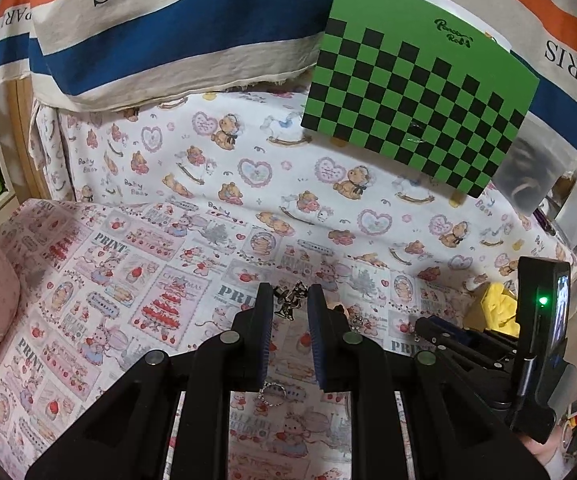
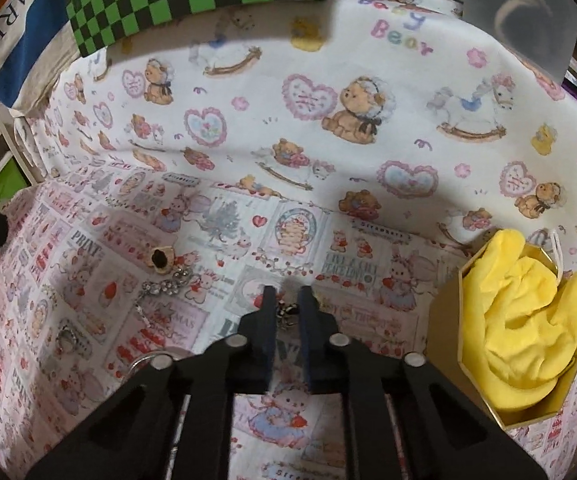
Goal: Organize jewelry
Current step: 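Carry the earring in the left gripper over the yellow-lined box, then open the left gripper to drop the earring onto the yellow cloth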
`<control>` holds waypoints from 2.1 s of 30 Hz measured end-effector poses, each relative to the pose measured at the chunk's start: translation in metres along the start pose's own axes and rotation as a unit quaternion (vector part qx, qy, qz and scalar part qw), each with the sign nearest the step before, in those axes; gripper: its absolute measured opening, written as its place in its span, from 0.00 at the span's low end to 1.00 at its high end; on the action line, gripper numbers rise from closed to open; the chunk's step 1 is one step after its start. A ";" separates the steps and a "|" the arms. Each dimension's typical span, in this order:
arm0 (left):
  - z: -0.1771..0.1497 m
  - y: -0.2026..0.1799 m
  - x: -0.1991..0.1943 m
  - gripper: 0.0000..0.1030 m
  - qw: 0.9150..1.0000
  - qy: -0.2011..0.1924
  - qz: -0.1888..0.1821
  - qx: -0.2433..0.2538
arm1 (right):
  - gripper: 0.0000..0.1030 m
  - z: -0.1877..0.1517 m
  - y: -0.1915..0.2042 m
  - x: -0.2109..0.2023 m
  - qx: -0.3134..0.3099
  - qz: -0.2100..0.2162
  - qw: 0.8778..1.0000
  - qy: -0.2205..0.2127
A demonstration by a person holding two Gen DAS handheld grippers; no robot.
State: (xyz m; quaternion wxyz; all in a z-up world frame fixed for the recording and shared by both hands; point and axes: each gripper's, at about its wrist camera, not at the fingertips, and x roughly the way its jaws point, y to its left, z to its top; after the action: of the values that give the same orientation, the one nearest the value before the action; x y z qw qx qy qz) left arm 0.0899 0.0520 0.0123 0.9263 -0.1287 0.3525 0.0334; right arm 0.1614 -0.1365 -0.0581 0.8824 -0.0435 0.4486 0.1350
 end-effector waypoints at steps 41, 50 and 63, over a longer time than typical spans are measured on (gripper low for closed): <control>0.006 -0.155 -0.049 0.16 0.978 -0.072 -0.144 0.132 | 0.06 -0.054 -0.125 -0.164 0.151 0.041 0.964 -0.213; -0.025 -0.242 0.012 0.16 0.959 0.019 -0.176 0.221 | 0.06 -0.063 -0.172 -0.134 0.205 0.014 0.958 -0.200; -0.031 -0.240 0.043 0.16 0.953 0.034 -0.202 0.223 | 0.06 -0.066 -0.193 -0.111 0.243 0.063 0.954 -0.166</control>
State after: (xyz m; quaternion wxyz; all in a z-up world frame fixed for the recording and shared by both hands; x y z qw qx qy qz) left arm 0.1383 -0.1885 0.0133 0.9062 0.0116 0.3495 -0.2378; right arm 0.1013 -0.3564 -0.0164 0.9180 0.2237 0.3167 0.0827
